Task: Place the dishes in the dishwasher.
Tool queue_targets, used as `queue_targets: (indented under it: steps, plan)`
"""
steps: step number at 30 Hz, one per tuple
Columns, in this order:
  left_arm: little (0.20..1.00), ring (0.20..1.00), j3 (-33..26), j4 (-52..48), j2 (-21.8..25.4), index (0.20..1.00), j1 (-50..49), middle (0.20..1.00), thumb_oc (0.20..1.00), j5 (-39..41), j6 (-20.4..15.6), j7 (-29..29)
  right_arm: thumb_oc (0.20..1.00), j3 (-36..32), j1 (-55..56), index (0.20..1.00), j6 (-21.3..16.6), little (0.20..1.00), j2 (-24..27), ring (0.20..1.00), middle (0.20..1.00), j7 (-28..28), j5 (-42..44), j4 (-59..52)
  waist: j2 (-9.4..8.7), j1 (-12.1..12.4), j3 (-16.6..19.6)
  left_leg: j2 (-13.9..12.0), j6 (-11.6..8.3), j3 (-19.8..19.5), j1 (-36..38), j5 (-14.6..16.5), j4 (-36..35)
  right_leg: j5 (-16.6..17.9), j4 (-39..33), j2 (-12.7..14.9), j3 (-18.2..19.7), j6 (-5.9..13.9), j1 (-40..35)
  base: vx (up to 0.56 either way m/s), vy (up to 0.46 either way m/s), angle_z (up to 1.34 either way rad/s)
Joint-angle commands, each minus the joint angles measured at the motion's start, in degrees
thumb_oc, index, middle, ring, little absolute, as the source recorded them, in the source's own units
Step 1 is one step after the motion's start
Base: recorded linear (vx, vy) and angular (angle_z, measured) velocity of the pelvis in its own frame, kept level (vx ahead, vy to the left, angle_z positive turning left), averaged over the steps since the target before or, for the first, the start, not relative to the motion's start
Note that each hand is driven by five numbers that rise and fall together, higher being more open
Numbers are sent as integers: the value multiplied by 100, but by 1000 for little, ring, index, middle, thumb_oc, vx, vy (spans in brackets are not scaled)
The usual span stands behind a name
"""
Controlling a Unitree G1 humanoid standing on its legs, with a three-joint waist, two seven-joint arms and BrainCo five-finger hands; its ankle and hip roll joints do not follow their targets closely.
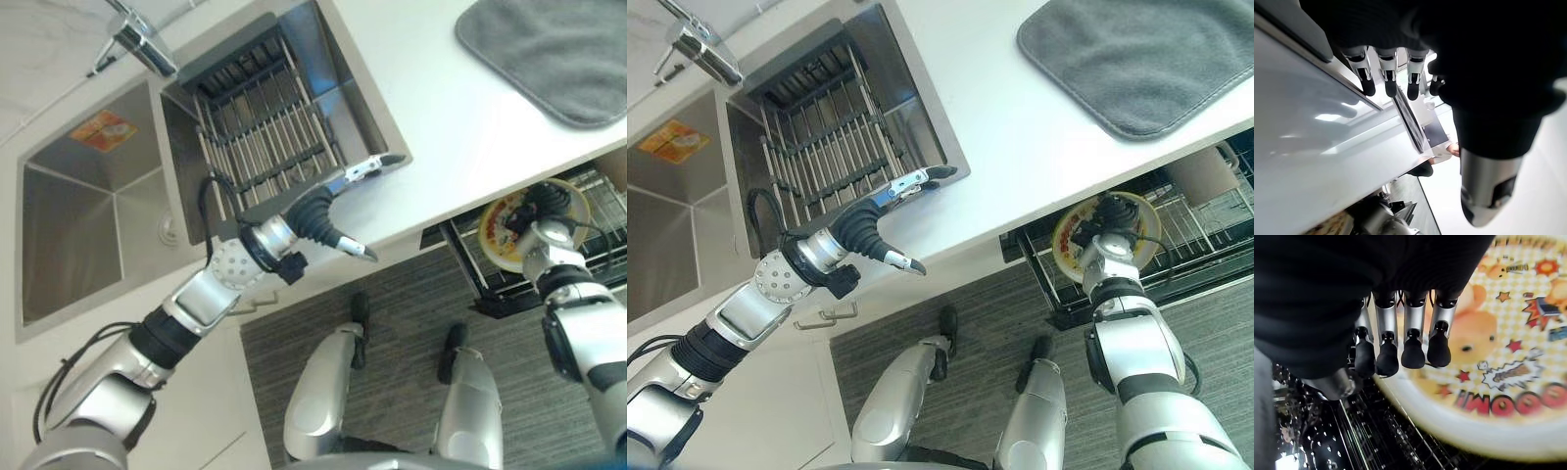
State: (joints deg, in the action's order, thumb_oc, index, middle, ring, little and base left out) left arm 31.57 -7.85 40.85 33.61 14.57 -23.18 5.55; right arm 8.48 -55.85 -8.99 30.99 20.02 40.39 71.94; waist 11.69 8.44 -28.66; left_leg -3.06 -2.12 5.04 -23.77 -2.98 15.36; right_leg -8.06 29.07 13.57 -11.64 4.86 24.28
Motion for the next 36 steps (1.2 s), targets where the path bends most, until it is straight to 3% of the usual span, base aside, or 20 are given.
queue_targets:
  steps: [1, 12, 13, 17, 21, 27, 36]
  plan:
    - [1000, 1000, -435, -265, 155, 1000, 126, 1000, 1000, -200, -225, -225, 200, 167, -390, 200, -212, 200, 66, 200, 200, 126, -40, 68, 103, 129, -114, 634, 375, -301, -22, -237, -278, 105, 406, -483, -385, -402, 53, -10, -49, -1]
    - [1000, 1000, -455, -271, 253, 1000, 522, 1000, 1000, -416, -307, -353, 200, 278, -899, 200, -325, 200, 54, 200, 200, 417, 110, 77, 117, 250, -114, 661, 358, -362, -480, -377, -372, 165, 411, -545, -325, -330, 484, -14, 1, 0]
    - [1000, 1000, -444, -230, 256, 1000, 559, 1000, 1000, -416, -314, -391, 1000, 254, -869, 1000, -417, 1000, 29, 1000, 1000, 466, 177, 85, 99, 248, -114, 655, 357, -355, -471, -363, -379, 179, 365, -544, -330, -323, 459, -63, 33, -2]
    - [1000, 1000, -466, -188, 272, 1000, 558, 1000, 1000, -328, -278, -388, 1000, 128, -842, 1000, -791, 1000, -22, 1000, 1000, 548, 718, 1, 82, 228, -114, 641, 347, -325, -408, -356, -415, 193, 290, -549, -321, -316, 393, -35, 37, -2]
    - [1000, 1000, -550, -205, 315, 1000, 376, 1000, 1000, -310, -271, -364, 1000, -177, -422, 1000, -1472, 1000, -262, 1000, 1000, 641, 1113, -370, -10, 161, -114, 605, 350, -294, -215, -292, -474, 219, 120, -602, -289, -316, 205, -8, 16, 0]
    - [1000, 1000, -744, -314, 247, 1000, -155, 1000, 1000, -539, -162, -372, 1000, -525, 614, 1000, -2127, 1000, -759, 1000, 1000, 795, 1257, -2053, -164, -57, -114, 525, 378, -162, 106, -176, -464, 248, -32, -662, -214, -333, -84, 16, 47, -4]
    - [1000, 1000, -1003, -466, 39, 1000, -764, 1000, 1000, -984, -37, -567, 1000, -383, 2108, 1000, -2047, 1000, -1311, 1000, 1000, 1700, 135, -4581, -351, -436, -114, 386, 376, 52, 543, -66, -489, 270, -209, -756, -55, -368, -451, 23, 42, -13]
